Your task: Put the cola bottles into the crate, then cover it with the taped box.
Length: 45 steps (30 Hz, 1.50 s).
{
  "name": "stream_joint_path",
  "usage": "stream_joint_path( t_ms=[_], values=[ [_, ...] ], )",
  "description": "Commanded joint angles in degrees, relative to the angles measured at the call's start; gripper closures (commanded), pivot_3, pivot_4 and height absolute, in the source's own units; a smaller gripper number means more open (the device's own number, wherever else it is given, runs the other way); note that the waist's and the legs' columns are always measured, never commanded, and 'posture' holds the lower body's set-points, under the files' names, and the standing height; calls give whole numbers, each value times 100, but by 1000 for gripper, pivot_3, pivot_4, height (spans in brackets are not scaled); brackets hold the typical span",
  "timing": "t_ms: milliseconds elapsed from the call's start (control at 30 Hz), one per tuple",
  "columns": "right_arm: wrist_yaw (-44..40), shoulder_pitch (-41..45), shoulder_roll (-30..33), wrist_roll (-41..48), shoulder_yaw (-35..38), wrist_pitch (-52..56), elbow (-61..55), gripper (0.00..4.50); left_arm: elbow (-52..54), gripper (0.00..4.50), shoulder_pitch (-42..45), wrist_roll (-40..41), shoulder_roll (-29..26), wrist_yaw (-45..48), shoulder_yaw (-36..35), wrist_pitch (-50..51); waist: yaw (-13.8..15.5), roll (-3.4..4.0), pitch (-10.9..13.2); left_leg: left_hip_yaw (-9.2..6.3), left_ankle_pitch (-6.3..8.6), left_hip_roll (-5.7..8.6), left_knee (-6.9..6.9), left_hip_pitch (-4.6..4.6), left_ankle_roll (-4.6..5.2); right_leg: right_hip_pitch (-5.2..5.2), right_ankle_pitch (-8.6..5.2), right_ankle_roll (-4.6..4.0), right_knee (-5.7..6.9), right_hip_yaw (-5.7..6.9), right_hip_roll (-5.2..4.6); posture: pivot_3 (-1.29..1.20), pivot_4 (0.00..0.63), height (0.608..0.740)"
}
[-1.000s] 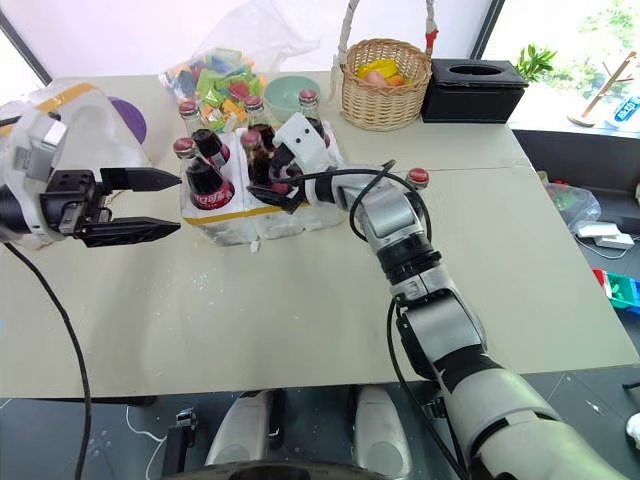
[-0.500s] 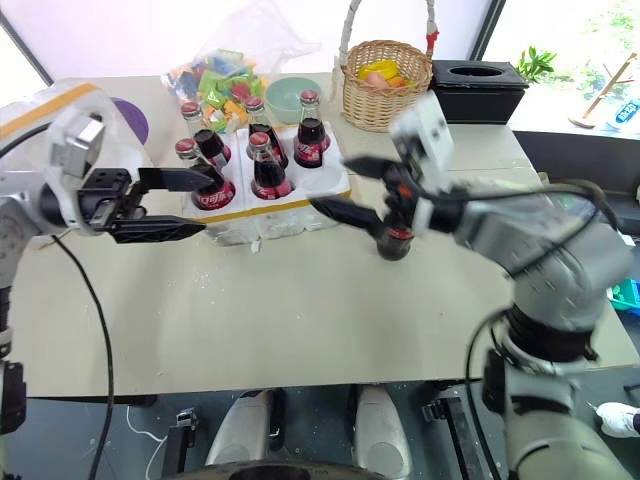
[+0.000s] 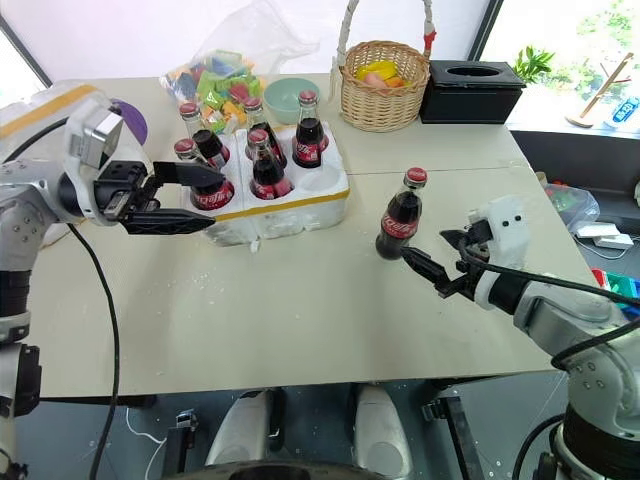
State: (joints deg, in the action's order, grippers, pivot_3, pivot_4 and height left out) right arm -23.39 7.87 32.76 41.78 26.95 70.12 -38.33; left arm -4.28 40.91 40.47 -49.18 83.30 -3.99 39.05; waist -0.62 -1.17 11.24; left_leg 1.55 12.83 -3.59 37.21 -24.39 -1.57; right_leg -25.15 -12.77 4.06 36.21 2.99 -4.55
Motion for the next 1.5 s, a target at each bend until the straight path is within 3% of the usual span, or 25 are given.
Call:
stream_joint_path(
  t_ms=[33, 233, 567, 700, 767, 933, 1200, 1500],
  values=[
    [112, 96, -225, -84, -138, -556, 138, 59, 223, 0, 83, 81, -15, 16, -105, -5, -1, 0, 0, 0, 0, 0, 0, 0, 0, 0, 1, 1, 0, 0, 0, 0, 150, 740],
    [188, 409, -364, -149, -589, -1013, 462, 59, 375, 0, 23, 105, -1, -16, -108, 41, 2, 0, 0, 0, 0, 0, 0, -1, 0, 0, 1, 2, 0, 0, 0, 0, 150, 740],
    [122, 1115, -588, -896, -1529, -2060, 1973, 59, 438, 0, -9, 87, 44, -67, -109, 38, 6, 1, 1, 0, 0, 0, -2, -1, 0, 0, 8, 14, 0, 1, 1, 0, 150, 740],
    [-47, 1203, -488, -664, -1330, -2168, 1737, 1326, 546, 0, -130, 146, -1, -209, -244, 84, 7, 1, 1, 0, 0, 0, -2, -3, 1, 0, 8, 15, 0, 1, 1, 0, 150, 740],
    [-168, 1277, -425, -334, -1092, -2097, 1521, 1326, 645, 0, -246, 208, -48, -297, -363, 131, 2, 4, 3, 0, 0, 0, -2, -3, 0, -1, 8, 15, -1, 0, 1, 0, 150, 740],
    [-387, 2650, -192, 723, -828, -1731, 1591, 1326, 888, 0, -675, 339, -213, -548, -787, 217, -63, 27, 18, 8, -1, -2, -5, -4, 1, -17, 12, 13, 5, -8, 2, 0, 150, 740],
    [-621, 4374, -780, -533, -2291, -2592, 3466, 1326, 1062, 0, -855, 458, -286, -864, -1035, 211, 10, 17, 11, 2, 0, -14, -7, -5, 1, -15, 11, 7, 4, -8, 22, 0, 150, 740],
    [-1184, 4607, -1164, -2150, -3513, -4014, 5274, 1326, 1302, 0, -1051, 600, -331, -1072, -1178, 235, -10, 18, 12, 5, 0, -5, -5, -22, 1, -23, 13, 10, 0, -7, 9, 0, 150, 740]
  ],
)
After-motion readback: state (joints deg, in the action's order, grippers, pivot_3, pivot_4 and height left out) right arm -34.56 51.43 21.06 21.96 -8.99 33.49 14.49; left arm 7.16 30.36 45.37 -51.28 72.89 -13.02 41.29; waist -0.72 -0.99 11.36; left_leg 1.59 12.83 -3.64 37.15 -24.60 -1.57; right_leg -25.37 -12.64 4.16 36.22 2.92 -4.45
